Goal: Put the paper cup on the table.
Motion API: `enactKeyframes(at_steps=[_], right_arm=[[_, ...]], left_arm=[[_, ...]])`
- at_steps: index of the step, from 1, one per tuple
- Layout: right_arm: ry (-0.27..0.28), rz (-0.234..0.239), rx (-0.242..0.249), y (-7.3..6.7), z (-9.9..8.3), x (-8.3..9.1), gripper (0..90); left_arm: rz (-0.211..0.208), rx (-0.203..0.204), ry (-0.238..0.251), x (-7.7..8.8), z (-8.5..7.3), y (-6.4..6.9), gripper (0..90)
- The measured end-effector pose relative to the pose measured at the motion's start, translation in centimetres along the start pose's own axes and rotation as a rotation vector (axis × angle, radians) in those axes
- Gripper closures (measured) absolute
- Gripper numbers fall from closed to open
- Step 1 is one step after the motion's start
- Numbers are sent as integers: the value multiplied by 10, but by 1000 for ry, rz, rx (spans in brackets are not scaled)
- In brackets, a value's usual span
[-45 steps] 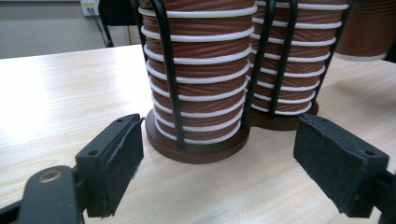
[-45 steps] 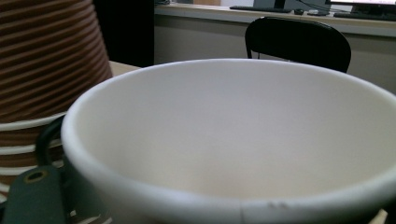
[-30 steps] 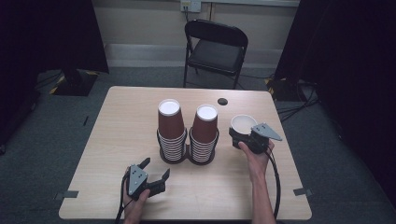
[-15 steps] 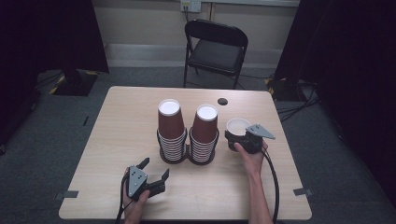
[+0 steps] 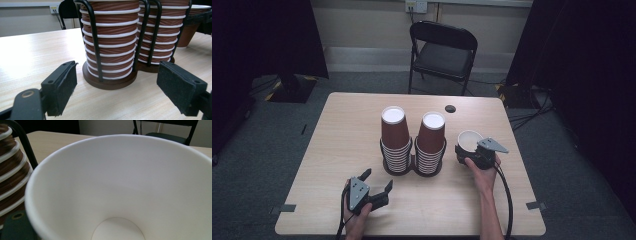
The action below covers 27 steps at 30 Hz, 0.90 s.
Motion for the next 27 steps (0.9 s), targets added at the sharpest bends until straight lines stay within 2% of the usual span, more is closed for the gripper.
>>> enactKeyframes(at_steps=[9, 15, 20, 27], right_arm=[[-53, -19, 29, 1, -6, 2, 118], [-123, -22, 33, 1, -18, 1, 132], [-183, -5, -10, 2, -29, 3, 141], [-200, -13, -22, -1, -31, 9, 132]], left_arm=[[1, -2, 2, 0, 0, 0, 163], [0, -4, 2, 0, 0, 0, 164], [-3, -2, 0, 0, 0, 0, 164], [-3, 0, 1, 0, 0, 0, 164]])
Point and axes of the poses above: each handheld gripper's, and its own axes: x roughly backward along the jaws, z roughly out of its top, y roughly to its right, the point moved 10 cm from there along -x, roughly forward along the jaws, and after that the axes turned 2 degrees about -z, right-handed, at the moved point
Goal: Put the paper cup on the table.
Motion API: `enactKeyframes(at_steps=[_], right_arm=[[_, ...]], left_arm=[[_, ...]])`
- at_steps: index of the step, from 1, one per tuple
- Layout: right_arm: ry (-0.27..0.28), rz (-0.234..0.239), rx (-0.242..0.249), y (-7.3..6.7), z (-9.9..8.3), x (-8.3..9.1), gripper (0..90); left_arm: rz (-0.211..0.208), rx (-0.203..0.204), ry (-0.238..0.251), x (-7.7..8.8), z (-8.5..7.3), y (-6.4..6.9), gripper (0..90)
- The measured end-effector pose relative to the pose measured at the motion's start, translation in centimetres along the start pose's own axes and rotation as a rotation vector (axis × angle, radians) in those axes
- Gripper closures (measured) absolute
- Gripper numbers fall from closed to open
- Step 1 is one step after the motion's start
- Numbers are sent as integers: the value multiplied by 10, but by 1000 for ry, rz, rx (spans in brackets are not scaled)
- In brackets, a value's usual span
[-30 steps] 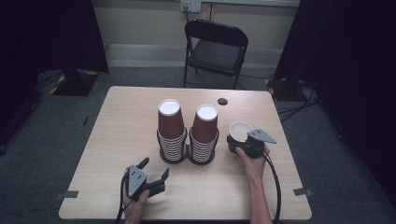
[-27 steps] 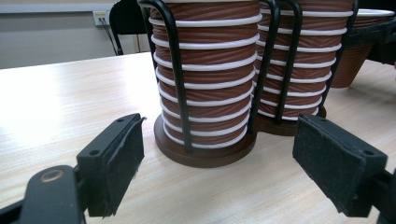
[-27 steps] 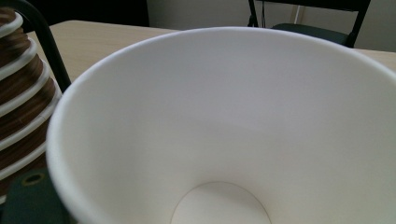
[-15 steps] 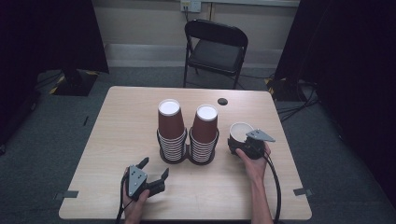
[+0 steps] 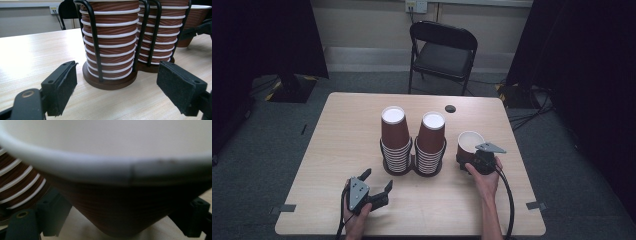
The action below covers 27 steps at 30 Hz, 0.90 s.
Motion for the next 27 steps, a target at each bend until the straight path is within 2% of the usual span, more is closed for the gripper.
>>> enactKeyframes(at_steps=[3, 7, 12, 15, 20, 27], right_arm=[[9, -9, 12, -2, -2, 3, 154], [1, -19, -20, 2, -9, 8, 135], [34, -5, -57, -2, -12, 21, 133], [84, -5, -81, -5, -13, 32, 132], [157, -12, -78, -17, -13, 53, 138], [223, 18, -71, -44, -17, 71, 155]], left_arm=[[-1, 1, -2, 0, 0, 0, 164], [1, 1, 1, 0, 0, 0, 165], [4, 0, -2, 0, 0, 0, 165], [10, 3, -1, 0, 0, -1, 166], [17, -3, 0, 0, 0, 0, 169], [45, 8, 20, 2, 1, -3, 161]])
Point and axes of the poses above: each handheld gripper's, and its own axes: x roughly backward along the jaws, z roughly out of its top, y roughly to its right, the point moved 10 cm from there along -x, roughly forward along the jaws, and after that the axes turned 2 degrees about -z, right-handed, at the moved point
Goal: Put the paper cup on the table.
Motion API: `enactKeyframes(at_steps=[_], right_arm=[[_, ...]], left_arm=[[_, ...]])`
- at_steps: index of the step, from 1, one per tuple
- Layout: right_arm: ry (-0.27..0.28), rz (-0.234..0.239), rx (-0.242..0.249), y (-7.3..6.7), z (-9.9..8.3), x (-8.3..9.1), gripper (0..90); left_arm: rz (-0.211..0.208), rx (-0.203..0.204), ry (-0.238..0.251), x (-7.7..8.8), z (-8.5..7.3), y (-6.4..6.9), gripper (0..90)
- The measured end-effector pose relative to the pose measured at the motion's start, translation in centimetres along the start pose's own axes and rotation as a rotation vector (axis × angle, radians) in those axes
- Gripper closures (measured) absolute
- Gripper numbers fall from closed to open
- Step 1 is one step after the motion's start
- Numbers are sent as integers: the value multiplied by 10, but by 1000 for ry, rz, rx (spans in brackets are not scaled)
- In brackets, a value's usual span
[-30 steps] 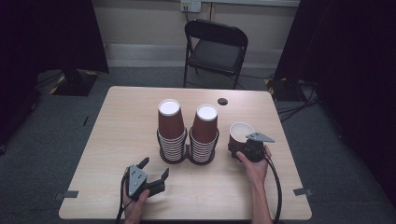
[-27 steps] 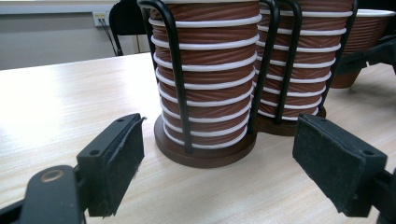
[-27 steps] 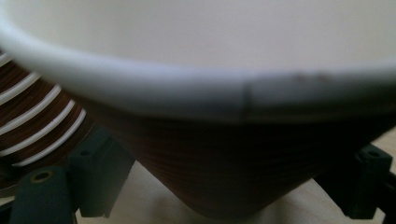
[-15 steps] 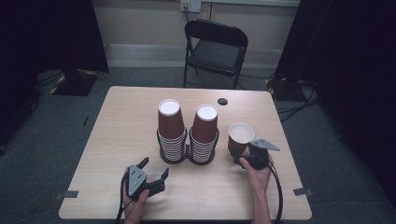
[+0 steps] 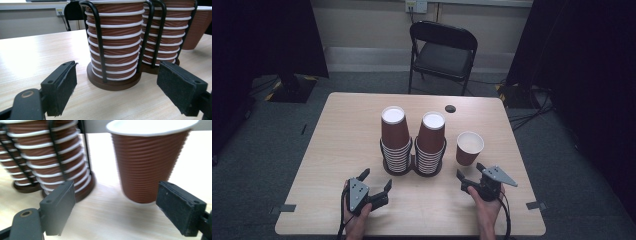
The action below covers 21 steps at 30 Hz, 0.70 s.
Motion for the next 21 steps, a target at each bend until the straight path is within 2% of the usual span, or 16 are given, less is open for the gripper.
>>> enactKeyframes(at_steps=[8, 11, 13, 16, 18, 21], right_arm=[[80, 48, 15, -36, 0, 9, 157], [110, 100, 19, -54, 2, 10, 157], [115, 96, 50, -63, -1, 9, 156], [114, 103, 62, -71, -7, 6, 156], [100, 118, 58, -74, -11, 4, 152], [108, 117, 72, -76, -11, 2, 147]], left_arm=[[19, 8, -14, 0, -1, -2, 162], [27, 17, -14, 1, -1, -3, 158], [32, 27, -13, 2, -1, -4, 158], [38, 39, -1, 3, -1, -5, 157], [41, 27, -7, 2, -1, -5, 158], [44, 8, -12, 2, -1, -3, 159]])
Point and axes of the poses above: each handheld gripper's, and its own axes: x roughly backward along the jaws, z roughly out of its top, y roughly to its right, the point moved 10 cm from there along -x, roughly forward along the jaws, and after that the axes turned 2 degrees about -z, right-handed, at the moved point
